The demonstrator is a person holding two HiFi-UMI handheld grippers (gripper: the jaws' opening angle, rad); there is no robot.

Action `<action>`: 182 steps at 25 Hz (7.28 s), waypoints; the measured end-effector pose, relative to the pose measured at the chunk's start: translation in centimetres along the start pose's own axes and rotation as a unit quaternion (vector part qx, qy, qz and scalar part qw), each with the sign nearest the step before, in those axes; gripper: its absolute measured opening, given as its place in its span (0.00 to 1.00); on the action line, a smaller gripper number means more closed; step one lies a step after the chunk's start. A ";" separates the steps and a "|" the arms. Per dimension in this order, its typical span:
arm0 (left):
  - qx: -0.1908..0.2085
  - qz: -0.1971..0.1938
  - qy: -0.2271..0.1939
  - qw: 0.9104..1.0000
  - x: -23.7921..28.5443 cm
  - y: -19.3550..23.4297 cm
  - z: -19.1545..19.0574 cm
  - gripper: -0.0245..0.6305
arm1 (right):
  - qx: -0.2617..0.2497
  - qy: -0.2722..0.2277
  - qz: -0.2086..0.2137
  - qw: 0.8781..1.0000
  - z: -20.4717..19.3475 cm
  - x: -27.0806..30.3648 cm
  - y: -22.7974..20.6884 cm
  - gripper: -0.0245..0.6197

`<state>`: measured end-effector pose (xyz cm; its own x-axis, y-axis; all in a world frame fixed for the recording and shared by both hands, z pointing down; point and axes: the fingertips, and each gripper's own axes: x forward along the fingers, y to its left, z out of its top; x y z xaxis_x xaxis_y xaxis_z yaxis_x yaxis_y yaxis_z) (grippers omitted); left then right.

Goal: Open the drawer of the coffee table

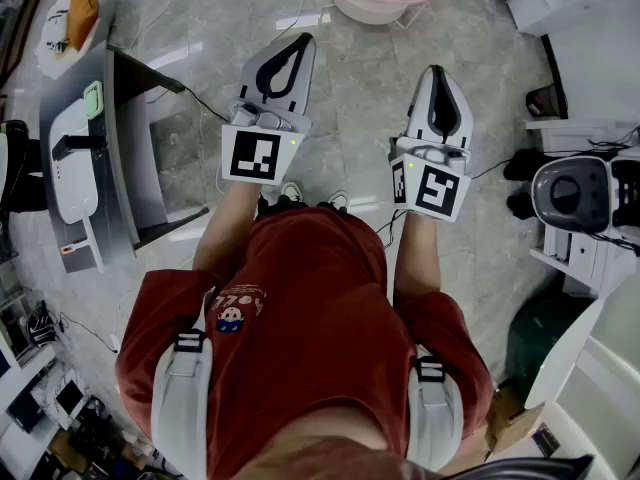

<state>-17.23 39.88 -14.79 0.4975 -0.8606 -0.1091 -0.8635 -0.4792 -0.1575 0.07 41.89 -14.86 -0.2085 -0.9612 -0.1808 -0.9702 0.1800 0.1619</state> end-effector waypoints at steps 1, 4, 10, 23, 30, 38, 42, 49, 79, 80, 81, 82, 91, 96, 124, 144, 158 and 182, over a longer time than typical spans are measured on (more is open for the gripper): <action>-0.002 -0.001 0.000 1.000 0.1 0.0 0.0 0.06 | 0.000 0.001 0.000 1.000 0.0 0.1 0.0 0.08; -0.005 -0.002 0.001 1.000 0.2 0.3 0.0 0.06 | 0.001 0.004 0.001 1.000 0.0 0.4 0.3 0.08; -0.011 -0.001 0.003 1.000 -0.2 1.5 -0.5 0.06 | 0.000 0.009 0.005 1.000 -0.1 1.0 1.7 0.08; -0.024 -0.001 0.002 1.000 -2.1 6.3 -2.2 0.06 | 0.003 0.012 0.007 1.000 -0.3 3.1 7.2 0.08; -0.027 -0.014 0.009 0.999 -0.4 7.0 -3.5 0.06 | 0.005 0.030 0.001 1.000 -2.1 4.5 7.7 0.08; -0.012 -0.028 0.035 0.999 8.9 5.9 -7.0 0.06 | 0.034 0.041 -0.008 0.999 -7.6 10.7 1.9 0.08; -0.004 -0.034 0.048 0.998 17.3 4.7 -8.3 0.06 | 0.046 0.040 -0.012 0.998 -10.2 16.4 -4.0 0.08; 0.014 -0.035 0.046 0.998 32.4 1.8 -8.5 0.06 | 0.049 0.042 -0.024 0.998 -13.6 25.5 -16.3 0.08; -0.019 -0.116 0.050 0.992 46.0 7.2 -39.6 0.06 | 0.108 0.190 -0.082 0.972 -48.3 37.8 -10.7 0.08; -0.022 -0.114 0.053 0.992 45.7 7.3 -42.7 0.06 | 0.105 0.197 -0.084 0.971 -51.3 37.7 -9.7 0.08; -0.025 -0.111 0.057 0.992 45.3 7.3 -45.7 0.06 | 0.103 0.204 -0.086 0.970 -54.3 37.5 -8.9 0.08; -0.027 -0.109 0.058 0.992 45.0 7.3 -48.7 0.06 | 0.102 0.209 -0.087 0.969 -57.1 37.4 -8.0 0.08; -0.002 -0.085 0.016 0.996 46.8 5.5 -72.8 0.06 | 0.110 0.217 -0.089 0.966 -83.6 38.2 -5.3 0.08; -0.013 -0.051 0.021 0.998 48.7 4.6 -83.7 0.06 | 0.104 0.219 -0.092 0.966 -95.7 39.5 -5.7 0.08; -0.017 -0.046 0.051 0.997 48.1 4.2 -99.8 0.06 | 0.573 0.060 -0.046 0.816 -116.1 44.1 -3.0 0.46; -0.016 -0.042 0.066 0.997 48.1 5.4 -102.8 0.06 | 0.666 -0.064 0.015 0.743 -117.2 47.6 -4.8 0.53; -0.004 -0.039 0.067 0.997 47.3 5.5 -102.2 0.06 | 0.678 -0.074 0.020 0.731 -116.0 43.9 -3.5 0.52; -0.042 0.008 0.029 0.999 43.2 5.9 -97.0 0.06 | 0.649 -0.033 0.009 0.760 -111.5 30.4 1.7 0.51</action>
<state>-8.91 -16.84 74.75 0.4801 -0.8756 -0.0526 -0.8764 -0.4761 -0.0724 5.81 -10.37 88.11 -0.1873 -0.9512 -0.2451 -0.2629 0.2889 -0.9205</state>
